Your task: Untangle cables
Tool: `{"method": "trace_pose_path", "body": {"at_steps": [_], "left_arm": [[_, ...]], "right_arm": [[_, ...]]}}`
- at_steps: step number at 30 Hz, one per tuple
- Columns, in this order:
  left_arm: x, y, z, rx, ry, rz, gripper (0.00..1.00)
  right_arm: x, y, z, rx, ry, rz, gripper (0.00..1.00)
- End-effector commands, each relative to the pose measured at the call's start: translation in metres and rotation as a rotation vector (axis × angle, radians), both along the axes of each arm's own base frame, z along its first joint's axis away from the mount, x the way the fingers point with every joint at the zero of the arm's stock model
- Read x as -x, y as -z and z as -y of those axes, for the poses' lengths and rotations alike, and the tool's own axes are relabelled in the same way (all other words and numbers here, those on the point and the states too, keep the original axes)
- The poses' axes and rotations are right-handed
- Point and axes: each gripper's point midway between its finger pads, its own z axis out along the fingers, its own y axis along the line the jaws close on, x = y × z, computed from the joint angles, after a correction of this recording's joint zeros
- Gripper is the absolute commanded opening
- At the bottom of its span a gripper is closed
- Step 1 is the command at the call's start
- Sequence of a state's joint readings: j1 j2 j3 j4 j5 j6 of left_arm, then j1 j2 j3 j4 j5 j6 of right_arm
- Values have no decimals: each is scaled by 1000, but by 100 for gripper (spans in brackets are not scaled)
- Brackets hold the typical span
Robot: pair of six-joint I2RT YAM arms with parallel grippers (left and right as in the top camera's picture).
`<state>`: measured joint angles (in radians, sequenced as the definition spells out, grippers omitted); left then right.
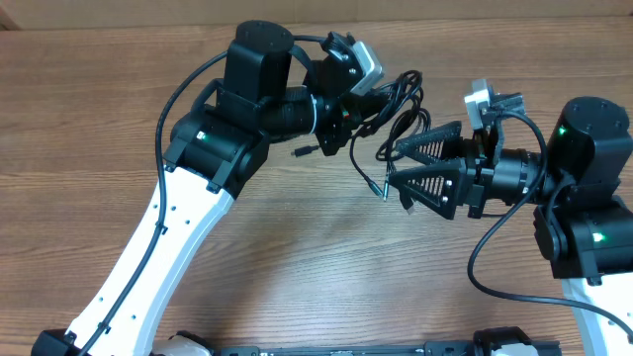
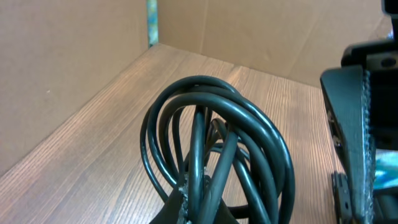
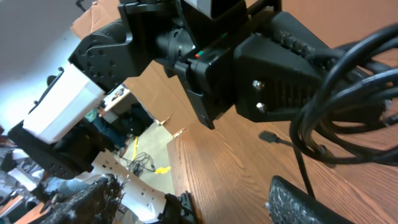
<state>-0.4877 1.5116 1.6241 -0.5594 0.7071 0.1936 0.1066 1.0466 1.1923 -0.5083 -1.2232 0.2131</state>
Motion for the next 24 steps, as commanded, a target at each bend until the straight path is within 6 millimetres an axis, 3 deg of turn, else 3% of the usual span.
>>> {"method": "trace_pose_path", "body": {"at_steps": [1,13,24], "left_arm": [[0,-9,2,37,-19,-42,4],[21,-15,29,61,46,-35,4],[24,-17,31,69,65,-33,4]], "right_arm": [[-4,-4,0,7,29,19,70],[-9,-3,2,15,57,20,64],[-14,0,3,24,81,9,51]]}}
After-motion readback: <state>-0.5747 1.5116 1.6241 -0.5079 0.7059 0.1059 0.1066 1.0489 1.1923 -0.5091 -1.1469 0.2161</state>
